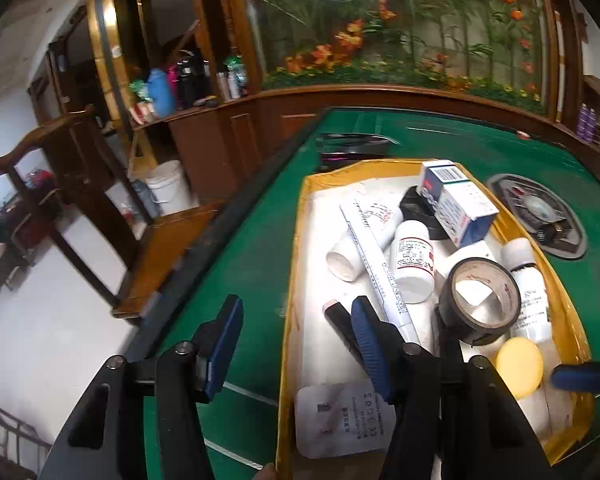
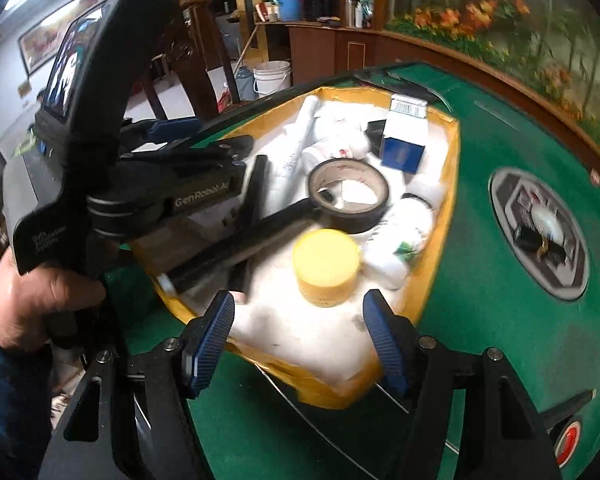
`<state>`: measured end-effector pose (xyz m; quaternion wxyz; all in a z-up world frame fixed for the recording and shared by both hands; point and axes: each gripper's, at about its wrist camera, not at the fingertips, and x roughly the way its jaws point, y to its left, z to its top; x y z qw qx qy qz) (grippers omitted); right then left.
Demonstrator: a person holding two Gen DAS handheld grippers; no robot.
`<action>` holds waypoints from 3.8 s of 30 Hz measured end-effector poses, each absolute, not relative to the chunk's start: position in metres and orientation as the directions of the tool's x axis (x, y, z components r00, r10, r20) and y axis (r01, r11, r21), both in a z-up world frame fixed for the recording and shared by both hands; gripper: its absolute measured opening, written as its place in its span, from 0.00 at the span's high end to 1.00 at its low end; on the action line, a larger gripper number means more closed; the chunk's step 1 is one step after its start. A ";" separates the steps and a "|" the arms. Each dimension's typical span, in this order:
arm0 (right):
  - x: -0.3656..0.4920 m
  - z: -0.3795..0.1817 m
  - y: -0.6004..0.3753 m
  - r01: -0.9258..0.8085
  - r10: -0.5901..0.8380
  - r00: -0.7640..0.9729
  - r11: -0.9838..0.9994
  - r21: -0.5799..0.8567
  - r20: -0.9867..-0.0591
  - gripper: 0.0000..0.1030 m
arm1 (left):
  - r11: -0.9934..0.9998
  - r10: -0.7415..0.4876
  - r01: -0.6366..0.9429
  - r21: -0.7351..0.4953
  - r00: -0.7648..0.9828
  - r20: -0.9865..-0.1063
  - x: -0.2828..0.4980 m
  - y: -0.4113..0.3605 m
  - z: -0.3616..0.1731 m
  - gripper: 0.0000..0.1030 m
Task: Organize rigid objects
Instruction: 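Move both grippers back from the tray to the remaining table items, then grasp a black marker with the right gripper while the left holds another marker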
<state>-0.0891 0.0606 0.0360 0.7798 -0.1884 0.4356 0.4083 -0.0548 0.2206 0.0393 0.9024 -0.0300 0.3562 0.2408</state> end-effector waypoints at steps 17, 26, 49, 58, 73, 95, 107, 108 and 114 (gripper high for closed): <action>0.036 0.066 -0.134 -0.457 0.487 0.471 0.848 0.269 -0.735 0.35 | 0.995 0.069 -0.095 -0.003 0.737 -0.672 -0.017 0.103 0.094 0.25; 0.065 0.071 -0.195 -0.261 0.490 0.516 0.871 0.415 -0.703 0.35 | 0.994 0.062 0.032 0.105 0.627 -0.777 0.107 0.031 0.067 0.25; 0.070 0.072 -0.207 -0.228 0.529 0.500 0.844 0.485 -0.686 0.35 | 1.000 -0.023 0.007 -0.023 0.517 -0.856 0.116 0.017 0.024 0.83; 0.065 0.063 -0.204 -0.260 0.524 0.446 0.851 0.456 -0.725 0.35 | 0.999 -0.029 0.035 -0.011 0.560 -0.828 0.013 0.002 0.019 0.83; 0.029 0.026 -0.235 -0.254 0.449 0.355 0.890 0.378 -0.820 0.35 | 0.997 -0.061 0.069 -0.025 0.599 -0.798 -0.021 0.009 0.018 0.83; 0.024 0.015 -0.135 -0.484 0.227 0.449 0.875 -0.022 -0.864 0.78 | 0.997 -0.058 0.067 -0.022 0.601 -0.797 -0.020 0.010 0.016 0.83; 0.016 0.017 -0.130 -0.506 0.250 0.439 0.863 -0.007 -0.863 0.85 | 0.998 -0.057 0.065 -0.022 0.602 -0.797 -0.020 0.009 0.016 0.83; 0.016 0.017 -0.131 -0.504 0.254 0.438 0.864 -0.001 -0.862 0.85 | 0.998 -0.059 0.065 -0.025 0.602 -0.796 -0.020 0.009 0.016 0.83; 0.019 0.024 -0.137 -0.485 0.320 0.430 0.870 0.082 -0.844 0.86 | 0.997 -0.073 0.066 -0.041 0.606 -0.792 -0.020 0.010 0.017 0.83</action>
